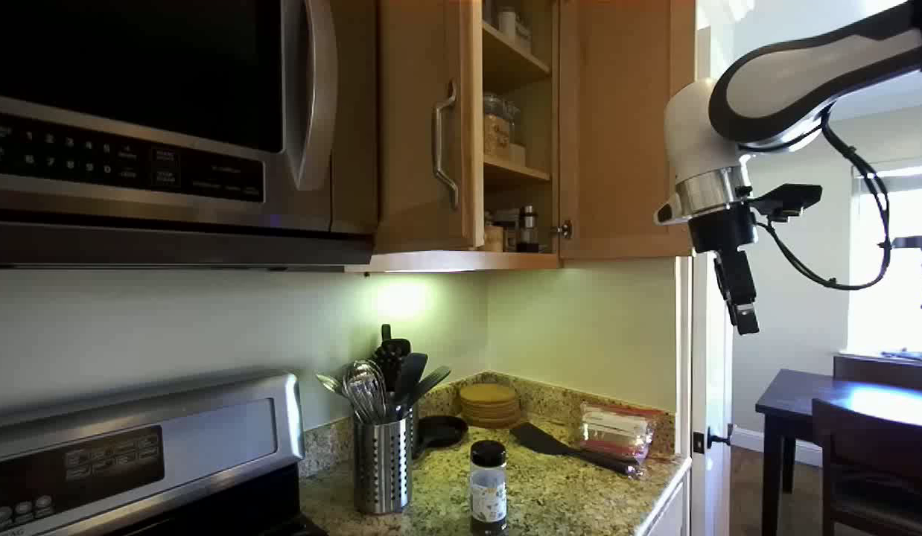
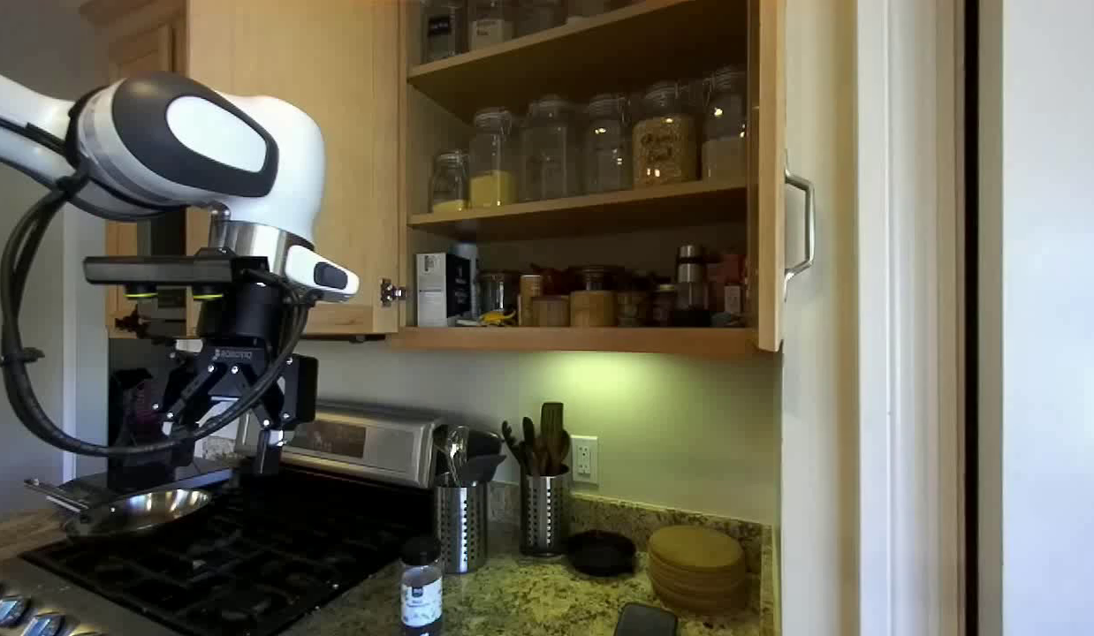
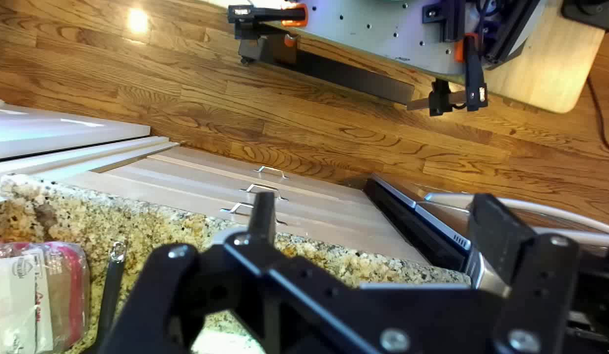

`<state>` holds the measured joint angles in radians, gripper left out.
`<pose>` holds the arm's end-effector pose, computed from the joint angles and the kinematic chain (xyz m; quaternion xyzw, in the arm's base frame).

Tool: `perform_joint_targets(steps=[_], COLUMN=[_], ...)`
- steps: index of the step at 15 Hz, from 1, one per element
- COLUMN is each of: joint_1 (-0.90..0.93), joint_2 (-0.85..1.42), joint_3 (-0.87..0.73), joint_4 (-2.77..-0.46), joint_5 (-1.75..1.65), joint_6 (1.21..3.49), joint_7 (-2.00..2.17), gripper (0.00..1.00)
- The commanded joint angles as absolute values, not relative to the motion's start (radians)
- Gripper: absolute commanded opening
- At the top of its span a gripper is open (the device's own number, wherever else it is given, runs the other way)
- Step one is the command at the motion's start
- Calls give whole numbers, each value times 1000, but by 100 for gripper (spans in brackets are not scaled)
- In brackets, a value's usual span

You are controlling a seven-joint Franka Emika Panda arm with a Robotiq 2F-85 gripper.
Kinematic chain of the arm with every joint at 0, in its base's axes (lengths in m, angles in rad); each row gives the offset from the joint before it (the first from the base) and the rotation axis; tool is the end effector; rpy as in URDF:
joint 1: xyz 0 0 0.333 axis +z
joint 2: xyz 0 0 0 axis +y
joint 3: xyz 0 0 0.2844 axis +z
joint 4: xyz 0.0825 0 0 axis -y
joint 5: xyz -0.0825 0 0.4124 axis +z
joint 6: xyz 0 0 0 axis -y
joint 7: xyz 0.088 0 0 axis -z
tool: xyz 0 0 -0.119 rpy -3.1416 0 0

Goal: Pick the bottle on the counter, put it in the cupboard then close the cupboard

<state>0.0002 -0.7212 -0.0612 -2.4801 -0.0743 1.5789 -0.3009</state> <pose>0.3592 -0.0309 0.4717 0.9870 0.1321 -0.0917 0.0010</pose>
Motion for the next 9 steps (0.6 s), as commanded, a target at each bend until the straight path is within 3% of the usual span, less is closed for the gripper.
perform_joint_targets(steps=[1,9], joint_1=[16,26], joint_2=[-721,-700], joint_3=[-73,-67], joint_4=[-2478,-2499], joint_5=[-81,-63], joint_6=[1576,1613], joint_7=[-292,-284], gripper=[100,100])
